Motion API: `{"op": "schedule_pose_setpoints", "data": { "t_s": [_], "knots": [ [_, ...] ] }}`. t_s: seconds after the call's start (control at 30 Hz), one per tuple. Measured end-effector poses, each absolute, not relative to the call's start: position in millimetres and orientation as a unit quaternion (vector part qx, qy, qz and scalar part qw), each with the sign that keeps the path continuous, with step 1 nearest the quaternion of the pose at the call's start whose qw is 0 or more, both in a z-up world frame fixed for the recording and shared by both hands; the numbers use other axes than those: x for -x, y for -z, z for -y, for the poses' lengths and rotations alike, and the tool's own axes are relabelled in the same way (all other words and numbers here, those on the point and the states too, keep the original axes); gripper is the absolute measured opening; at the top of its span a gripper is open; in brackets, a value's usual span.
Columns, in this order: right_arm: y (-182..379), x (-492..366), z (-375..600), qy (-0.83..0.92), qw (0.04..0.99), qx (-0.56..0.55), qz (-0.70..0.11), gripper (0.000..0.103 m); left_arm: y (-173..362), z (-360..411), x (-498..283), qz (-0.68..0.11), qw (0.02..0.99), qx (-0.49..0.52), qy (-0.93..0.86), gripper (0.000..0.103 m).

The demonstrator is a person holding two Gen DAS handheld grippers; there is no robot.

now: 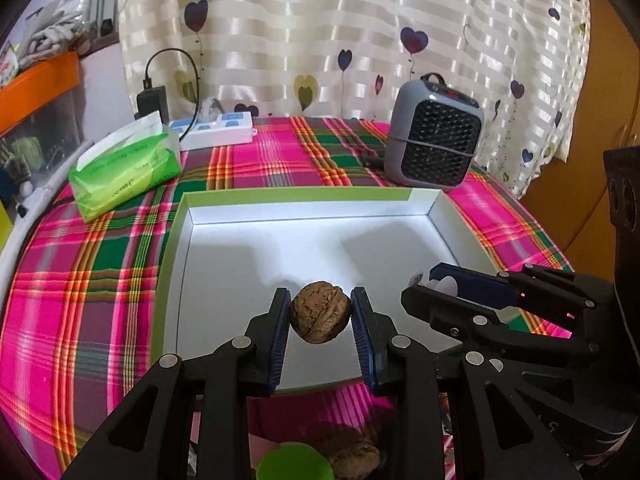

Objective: Organize objects
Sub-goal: 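Carry walnut and white ball into the box and open both tools, then withdraw both open tools from the box back toward the remaining items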

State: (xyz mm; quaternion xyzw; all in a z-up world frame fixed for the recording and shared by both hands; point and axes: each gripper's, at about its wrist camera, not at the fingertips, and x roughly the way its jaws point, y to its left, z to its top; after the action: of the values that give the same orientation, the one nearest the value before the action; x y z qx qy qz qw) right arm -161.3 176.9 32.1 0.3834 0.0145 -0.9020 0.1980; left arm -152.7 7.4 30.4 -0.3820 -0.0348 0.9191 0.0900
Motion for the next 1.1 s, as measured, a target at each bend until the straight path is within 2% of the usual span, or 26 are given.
{"op": "schedule_pose_setpoints", "data": {
  "t_s": [0.37, 0.5, 1.1],
  "knots": [
    [-19.5, 169.0, -178.8, 0.894, 0.194, -0.405, -0.011, 0.028, -21.2, -10.0, 158.6, 0.028, 0.089, 0.399, -0.912, 0.028],
    [-24.5, 164.5, -180.7, 0.899, 0.194, -0.393, -0.013, 0.033, -24.9, -9.4, 156.0, 0.028, 0.089, 0.392, -0.915, 0.028],
    [-48.9, 109.2, -184.2, 0.912, 0.204, -0.354, -0.015, 0.035, -54.7, -19.9, 93.8, 0.009, 0.085, 0.352, -0.932, 0.027]
  ]
}}
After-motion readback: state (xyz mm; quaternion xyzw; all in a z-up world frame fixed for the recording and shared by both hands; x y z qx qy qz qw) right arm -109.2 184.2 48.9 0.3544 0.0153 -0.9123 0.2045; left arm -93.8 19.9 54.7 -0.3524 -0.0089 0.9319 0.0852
